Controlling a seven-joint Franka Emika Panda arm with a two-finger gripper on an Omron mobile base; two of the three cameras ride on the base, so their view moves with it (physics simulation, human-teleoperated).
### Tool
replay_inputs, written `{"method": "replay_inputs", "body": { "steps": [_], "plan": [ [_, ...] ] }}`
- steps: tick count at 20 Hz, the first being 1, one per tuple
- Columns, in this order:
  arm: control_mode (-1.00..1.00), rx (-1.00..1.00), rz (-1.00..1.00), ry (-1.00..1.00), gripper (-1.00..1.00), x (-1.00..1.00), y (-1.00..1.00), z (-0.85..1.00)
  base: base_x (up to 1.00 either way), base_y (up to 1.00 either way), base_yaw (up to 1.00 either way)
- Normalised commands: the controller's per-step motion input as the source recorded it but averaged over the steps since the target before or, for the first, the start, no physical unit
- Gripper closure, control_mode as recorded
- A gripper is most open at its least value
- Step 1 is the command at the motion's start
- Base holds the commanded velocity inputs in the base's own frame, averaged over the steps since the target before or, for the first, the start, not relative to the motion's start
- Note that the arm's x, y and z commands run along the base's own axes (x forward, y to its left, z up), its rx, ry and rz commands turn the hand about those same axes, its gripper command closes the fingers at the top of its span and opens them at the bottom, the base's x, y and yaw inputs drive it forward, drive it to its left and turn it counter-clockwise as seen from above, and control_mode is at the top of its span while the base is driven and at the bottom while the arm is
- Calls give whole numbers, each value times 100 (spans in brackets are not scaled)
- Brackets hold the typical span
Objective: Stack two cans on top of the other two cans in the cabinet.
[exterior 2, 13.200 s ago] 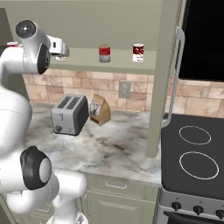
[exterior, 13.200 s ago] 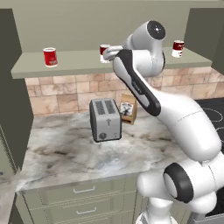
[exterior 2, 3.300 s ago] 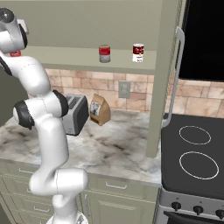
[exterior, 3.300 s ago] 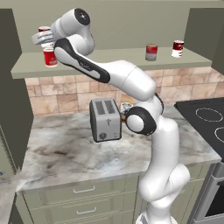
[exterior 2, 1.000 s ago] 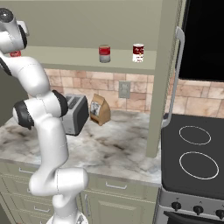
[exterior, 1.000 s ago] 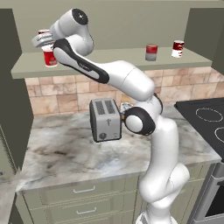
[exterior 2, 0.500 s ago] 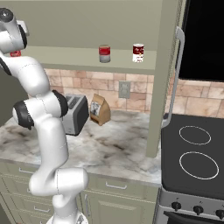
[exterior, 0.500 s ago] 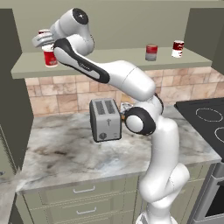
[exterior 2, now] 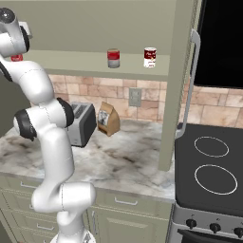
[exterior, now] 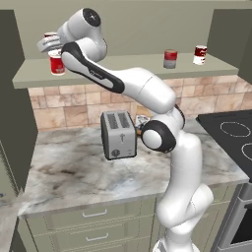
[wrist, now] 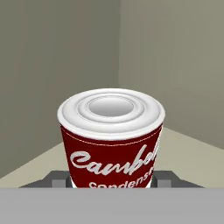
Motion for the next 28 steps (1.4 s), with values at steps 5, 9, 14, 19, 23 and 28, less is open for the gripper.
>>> {"method": "replay_inputs", "body": {
  "steps": [5, 9, 14, 19, 23, 28],
  "plan": [
    [-100, 0, 0, 0, 100, 0, -1, 0, 0, 0, 0],
    [-100, 0, 0, 0, 100, 0, 0, 0, 0, 0, 0],
    [-100, 0, 0, 0, 100, 0, 0, 0, 0, 0, 0],
    [-100, 0, 0, 0, 100, 0, 0, 1, 0, 0, 0],
    [-100, 0, 0, 0, 100, 0, 0, 0, 0, 0, 0],
    [-100, 0, -1, 0, 100, -3, -3, 0, 0, 0, 0]
  ]
}}
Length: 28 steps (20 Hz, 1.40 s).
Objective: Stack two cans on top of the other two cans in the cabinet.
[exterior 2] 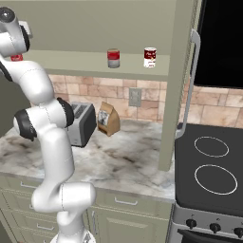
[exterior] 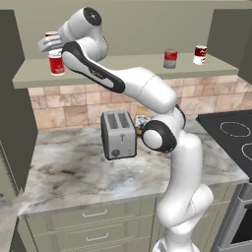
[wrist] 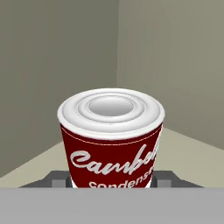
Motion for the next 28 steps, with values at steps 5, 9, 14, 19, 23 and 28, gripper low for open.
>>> {"method": "replay_inputs", "body": {
  "steps": [5, 9, 14, 19, 23, 28],
  "plan": [
    [-100, 0, -2, 0, 100, -12, -1, 0, 0, 0, 0],
    [-100, 0, -1, 0, 100, -15, 0, 0, 0, 0, 0],
    [-100, 0, -1, 0, 100, -10, -5, -4, 0, 0, 0],
    [-100, 0, -1, 0, 100, -5, -11, -11, 0, 0, 0],
    [-100, 0, 0, 0, 100, 0, -7, -7, 0, 0, 0],
    [-100, 0, 0, 0, 100, 0, 0, -1, 0, 0, 0]
  ]
}}
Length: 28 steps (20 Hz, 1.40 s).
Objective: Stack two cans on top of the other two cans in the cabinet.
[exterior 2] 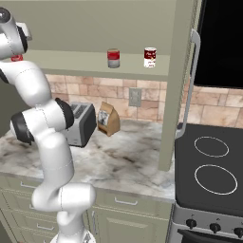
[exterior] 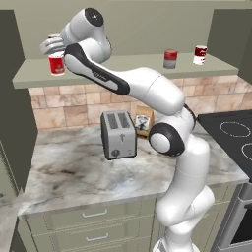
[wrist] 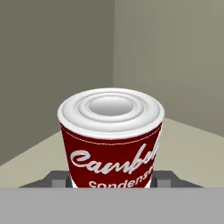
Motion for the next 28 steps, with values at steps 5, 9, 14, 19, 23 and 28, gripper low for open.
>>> {"method": "replay_inputs", "body": {
  "steps": [5, 9, 14, 19, 23, 28],
  "plan": [
    [-100, 0, 0, 0, 100, 1, 0, 0, 0, 0, 0],
    [-100, 0, 0, 0, 100, 0, 0, 12, 0, 0, 0],
    [-100, 0, 0, 0, 100, 1, 4, 12, 0, 0, 0],
    [-100, 0, 0, 0, 100, 6, 8, 2, 0, 0, 0],
    [-100, 0, 0, 0, 100, 5, 2, 0, 0, 0, 0],
    [-100, 0, 0, 0, 100, 4, 0, 0, 0, 0, 0]
  ]
}}
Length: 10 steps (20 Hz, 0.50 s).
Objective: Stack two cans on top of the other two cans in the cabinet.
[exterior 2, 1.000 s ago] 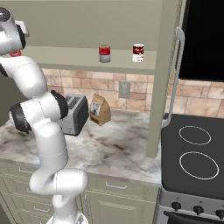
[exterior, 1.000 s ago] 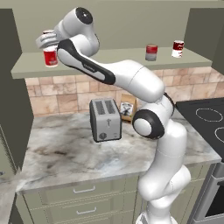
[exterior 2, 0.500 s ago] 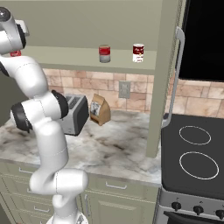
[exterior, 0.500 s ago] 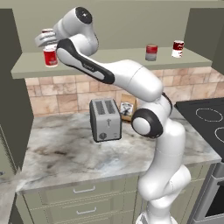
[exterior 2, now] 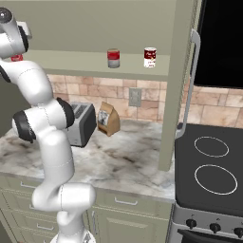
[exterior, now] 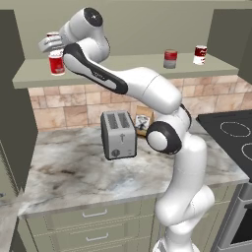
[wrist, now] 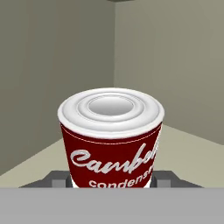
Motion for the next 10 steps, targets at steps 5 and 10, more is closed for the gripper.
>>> {"method": "replay_inputs", "body": {
  "steps": [5, 10],
  "plan": [
    [-100, 0, 0, 0, 100, 1, 1, -3, 0, 0, 0],
    [-100, 0, 0, 0, 100, 1, 2, -9, 0, 0, 0]
  ]
}}
